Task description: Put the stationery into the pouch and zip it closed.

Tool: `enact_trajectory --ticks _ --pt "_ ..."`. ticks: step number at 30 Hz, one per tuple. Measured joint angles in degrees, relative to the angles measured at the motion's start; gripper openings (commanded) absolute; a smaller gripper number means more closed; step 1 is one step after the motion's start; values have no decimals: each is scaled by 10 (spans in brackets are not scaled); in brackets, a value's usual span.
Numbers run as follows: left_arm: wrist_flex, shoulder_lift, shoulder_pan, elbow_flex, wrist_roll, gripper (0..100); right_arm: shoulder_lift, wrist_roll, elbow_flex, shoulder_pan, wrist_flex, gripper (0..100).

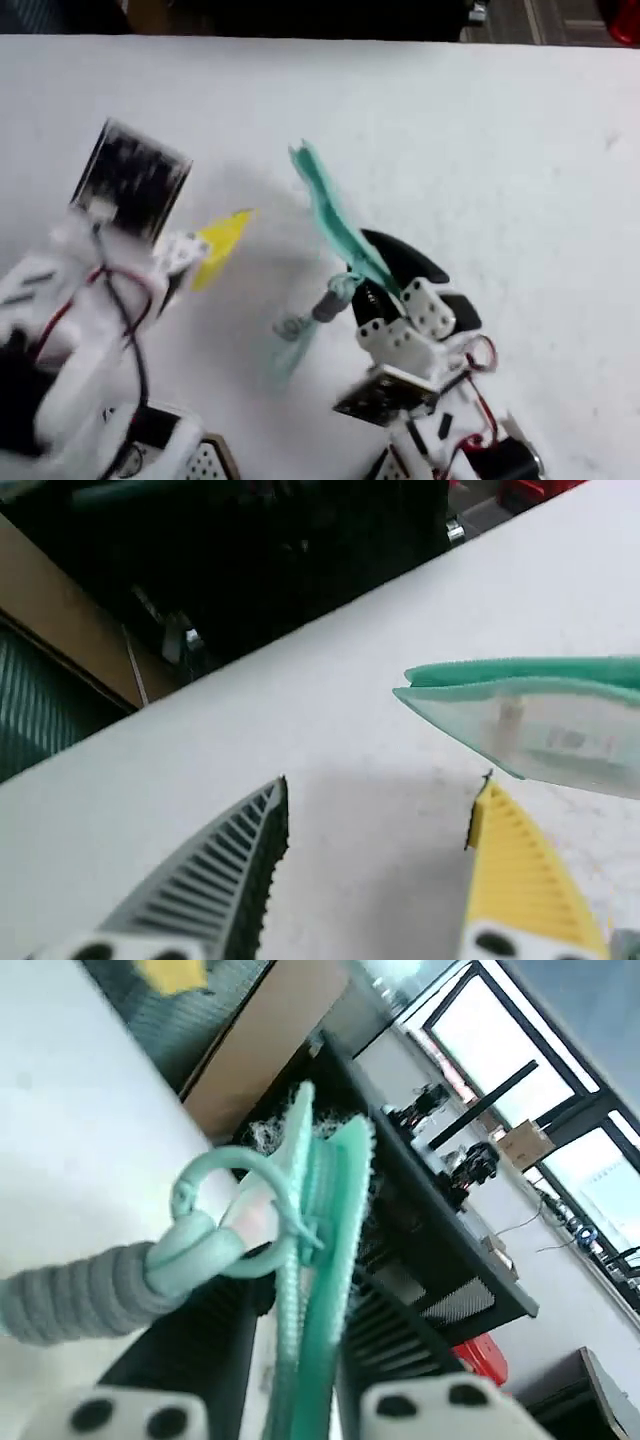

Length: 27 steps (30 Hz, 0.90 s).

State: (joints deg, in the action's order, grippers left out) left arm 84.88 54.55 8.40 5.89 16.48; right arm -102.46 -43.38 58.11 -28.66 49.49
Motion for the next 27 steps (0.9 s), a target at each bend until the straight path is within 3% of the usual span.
enact_trajectory --ticks 4,13,21,27 --pt "16 84 11 13 49 343 0 34 -46 -3 0 19" --pt "34 256 131 195 161 354 68 38 -130 -46 87 19" --pt "14 321 140 261 169 354 133 -90 -174 -142 186 19" --pt "11 342 140 298 170 354 130 -116 -208 -213 221 19"
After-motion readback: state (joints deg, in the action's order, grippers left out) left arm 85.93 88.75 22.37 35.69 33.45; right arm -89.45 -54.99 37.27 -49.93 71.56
